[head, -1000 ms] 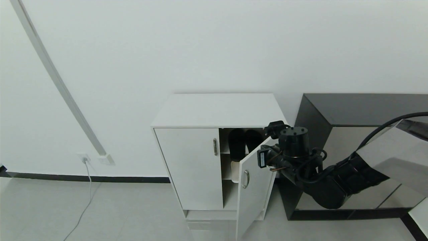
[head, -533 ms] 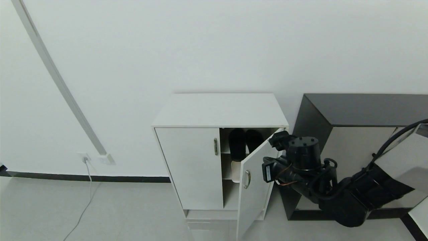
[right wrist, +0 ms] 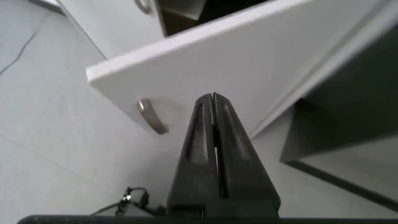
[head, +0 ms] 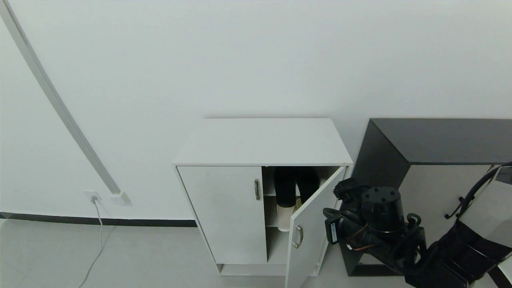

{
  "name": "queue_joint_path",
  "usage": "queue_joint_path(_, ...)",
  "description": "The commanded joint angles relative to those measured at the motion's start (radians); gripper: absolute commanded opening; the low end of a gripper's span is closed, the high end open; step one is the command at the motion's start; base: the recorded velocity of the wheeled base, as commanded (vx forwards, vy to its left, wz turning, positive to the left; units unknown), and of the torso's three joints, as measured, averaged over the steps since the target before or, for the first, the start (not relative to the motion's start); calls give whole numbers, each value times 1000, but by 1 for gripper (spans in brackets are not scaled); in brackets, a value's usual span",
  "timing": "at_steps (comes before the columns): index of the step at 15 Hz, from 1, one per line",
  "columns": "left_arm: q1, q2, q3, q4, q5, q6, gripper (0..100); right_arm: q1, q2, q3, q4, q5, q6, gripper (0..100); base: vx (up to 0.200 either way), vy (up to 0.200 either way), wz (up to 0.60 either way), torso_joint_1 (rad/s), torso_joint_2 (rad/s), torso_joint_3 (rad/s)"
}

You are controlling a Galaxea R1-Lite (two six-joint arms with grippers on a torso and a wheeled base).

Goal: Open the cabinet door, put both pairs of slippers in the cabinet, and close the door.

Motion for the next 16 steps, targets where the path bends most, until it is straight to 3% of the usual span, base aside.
queue_joint_path(1,0,0,0,-1,0,-1,0,17,15,7,1,1,-1,0,0,0,0,0,0,0)
queue_joint_path(16,0,0,0,-1,0,-2,0,-11,215,-206,-20,-3,-1,0,0,0,0,0,0,0)
